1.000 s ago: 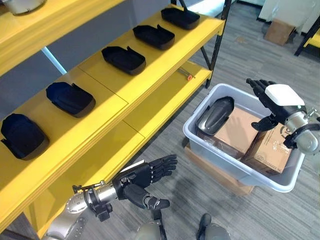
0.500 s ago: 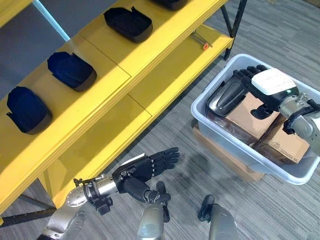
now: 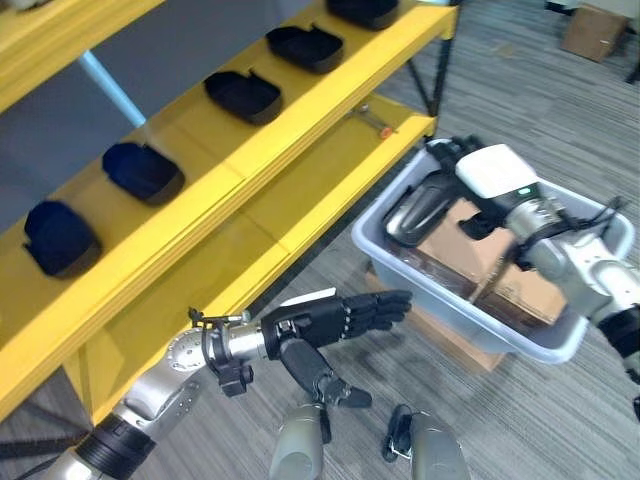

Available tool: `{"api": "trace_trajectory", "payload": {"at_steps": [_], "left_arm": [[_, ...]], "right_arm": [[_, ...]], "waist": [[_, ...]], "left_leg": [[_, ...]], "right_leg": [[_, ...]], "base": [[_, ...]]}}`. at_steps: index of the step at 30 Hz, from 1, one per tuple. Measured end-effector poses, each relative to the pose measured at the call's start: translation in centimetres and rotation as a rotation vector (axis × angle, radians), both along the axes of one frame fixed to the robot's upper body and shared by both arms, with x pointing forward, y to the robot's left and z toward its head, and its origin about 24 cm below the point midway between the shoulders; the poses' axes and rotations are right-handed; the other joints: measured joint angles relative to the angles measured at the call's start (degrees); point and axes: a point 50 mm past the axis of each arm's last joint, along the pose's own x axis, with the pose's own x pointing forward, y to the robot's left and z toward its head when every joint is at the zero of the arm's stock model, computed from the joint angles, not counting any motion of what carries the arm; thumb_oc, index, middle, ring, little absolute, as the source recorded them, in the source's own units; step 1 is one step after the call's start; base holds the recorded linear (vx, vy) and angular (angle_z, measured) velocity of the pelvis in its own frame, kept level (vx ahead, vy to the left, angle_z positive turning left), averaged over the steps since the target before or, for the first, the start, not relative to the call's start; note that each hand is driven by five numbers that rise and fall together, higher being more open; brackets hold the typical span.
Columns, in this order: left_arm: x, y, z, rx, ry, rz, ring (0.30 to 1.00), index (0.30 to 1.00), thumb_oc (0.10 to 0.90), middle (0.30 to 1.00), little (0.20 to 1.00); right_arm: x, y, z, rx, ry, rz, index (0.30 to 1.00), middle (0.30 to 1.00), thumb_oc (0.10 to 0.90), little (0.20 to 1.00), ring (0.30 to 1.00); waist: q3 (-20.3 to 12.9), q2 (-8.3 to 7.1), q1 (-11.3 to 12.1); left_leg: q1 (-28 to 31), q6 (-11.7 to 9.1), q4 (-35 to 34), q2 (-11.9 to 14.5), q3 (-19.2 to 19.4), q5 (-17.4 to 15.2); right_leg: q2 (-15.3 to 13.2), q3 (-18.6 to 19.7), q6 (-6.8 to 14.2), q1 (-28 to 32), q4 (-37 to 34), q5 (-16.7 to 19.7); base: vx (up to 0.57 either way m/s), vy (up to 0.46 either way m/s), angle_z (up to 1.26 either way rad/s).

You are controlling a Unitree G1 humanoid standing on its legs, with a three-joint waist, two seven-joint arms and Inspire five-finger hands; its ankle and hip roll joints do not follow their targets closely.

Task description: Move parts from the plastic box to the shelf.

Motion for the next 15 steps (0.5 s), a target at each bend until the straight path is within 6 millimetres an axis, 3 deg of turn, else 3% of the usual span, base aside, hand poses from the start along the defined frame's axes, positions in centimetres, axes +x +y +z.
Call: {"api": "trace_trajectory", "payload": {"at_steps": [2, 3, 5, 7, 8, 10, 12, 13, 14, 15], "left_arm": [[-0.3, 0.4, -0.7, 0.000, 0.027, 0.010, 1.000, 1.000, 0.900, 1.000, 1.000], [-0.7, 0.8, -1.1, -0.010, 0.048, 0.024, 1.000, 1.000, 0.900, 1.000, 1.000], [-1.3, 1.3, -1.8, -0.022, 0.079, 0.040, 1.000, 1.000, 0.900, 1.000, 1.000], [-2.0, 1.6, -2.3, -0.045, 0.101, 0.049, 1.000, 1.000, 0.900, 1.000, 1.000], [-2.1, 1.6, -2.5, -0.047, 0.113, 0.049, 1.000, 1.000, 0.900, 1.000, 1.000], [-2.1, 1.4, -2.5, -0.062, 0.114, 0.039, 1.000, 1.000, 0.900, 1.000, 1.000], [-1.9, 1.2, -2.7, -0.063, 0.121, 0.033, 1.000, 1.000, 0.900, 1.000, 1.000], [-1.5, 1.4, -2.6, -0.049, 0.115, 0.036, 1.000, 1.000, 0.900, 1.000, 1.000], [-0.9, 1.4, -2.5, -0.036, 0.111, 0.044, 1.000, 1.000, 0.900, 1.000, 1.000], [-0.4, 1.3, -2.2, -0.030, 0.094, 0.047, 1.000, 1.000, 0.900, 1.000, 1.000]], "right_arm": [[-0.5, 0.4, -1.5, 0.011, 0.031, -0.006, 1.000, 1.000, 0.900, 1.000, 1.000], [-1.0, 0.3, -2.1, 0.020, 0.042, -0.011, 1.000, 1.000, 0.900, 1.000, 1.000], [-1.5, 0.1, -2.7, 0.021, 0.053, -0.013, 1.000, 1.000, 0.900, 1.000, 1.000], [-2.1, -0.3, -2.9, 0.000, 0.056, -0.010, 1.000, 1.000, 0.900, 1.000, 1.000], [-2.2, -0.3, -3.0, -0.003, 0.061, -0.012, 1.000, 1.000, 0.900, 1.000, 1.000], [-2.5, 0.7, -2.7, -0.006, 0.069, 0.027, 1.000, 1.000, 0.900, 1.000, 1.000], [-3.3, 1.4, -2.4, 0.013, 0.058, 0.066, 1.000, 1.000, 0.900, 1.000, 1.000], [-3.4, 1.6, -2.6, 0.020, 0.062, 0.072, 1.000, 1.000, 0.900, 1.000, 1.000], [-3.5, 1.5, -3.1, 0.028, 0.075, 0.066, 1.000, 1.000, 0.900, 1.000, 1.000], [-3.6, 1.4, -3.4, 0.027, 0.087, 0.059, 1.000, 1.000, 0.900, 1.000, 1.000]], "waist": [[0.17, -0.37, 0.65], [0.14, -0.68, 1.99], [0.05, -0.71, 2.20], [-0.21, -0.98, 3.17], [-0.49, -0.63, 2.77], [-1.01, -0.16, 2.01], [-2.42, 0.07, -0.15], [-2.86, -0.95, -0.89], [-3.20, -2.77, -1.20], [-3.63, -3.59, -1.31]], "left_leg": [[-1.81, -1.80, -6.48, 0.07, -3.31, 3.71], [-2.91, -1.52, -7.61, 0.69, -4.98, 5.26], [-5.04, -1.31, -6.76, 1.04, -6.03, 6.51], [-6.97, -0.15, -3.74, 0.64, -8.54, 6.17], [-6.97, 0.21, -0.74, 0.41, -9.05, 5.86], [-3.25, 3.34, 1.03, -0.73, -9.94, 4.00], [2.81, 6.50, 0.37, -1.46, -6.76, 3.38], [3.74, 6.03, -1.26, -1.69, -5.80, 8.41], [3.93, 6.82, -1.61, -3.36, -5.49, 8.81], [4.10, 7.32, -2.35, -4.30, -5.18, 8.45]], "right_leg": [[2.91, 2.70, -1.39, 4.06, -4.65, 1.43], [3.18, 4.71, -2.18, 5.26, -4.35, 1.05], [3.06, 6.53, -2.92, 7.10, -3.97, 0.29], [2.70, 11.36, -3.22, 7.36, -1.13, -1.73], [3.53, 13.56, -1.37, 8.36, -0.98, -1.96], [4.19, 16.28, -0.36, 9.88, -0.07, -3.59], [4.74, 16.09, 1.48, 11.16, 0.06, -5.12], [4.05, 15.54, 2.31, 11.30, 0.59, -6.01], [2.29, 14.84, 3.43, 11.27, 0.60, -6.12], [0.89, 12.97, 4.04, 11.29, 0.07, -5.78]], "base": [[0.32, 0.133, -0.96], [0.38, 0.167, -1.04], [0.31, 0.151, -0.84], [0.29, 0.197, -0.99], [0.32, 0.249, -1.12], [0.20, 0.184, -0.99], [0.14, 0.167, -0.69], [0.09, 0.160, -0.23], [0.03, 0.145, -0.09], [0.01, 0.136, 0.02]]}}
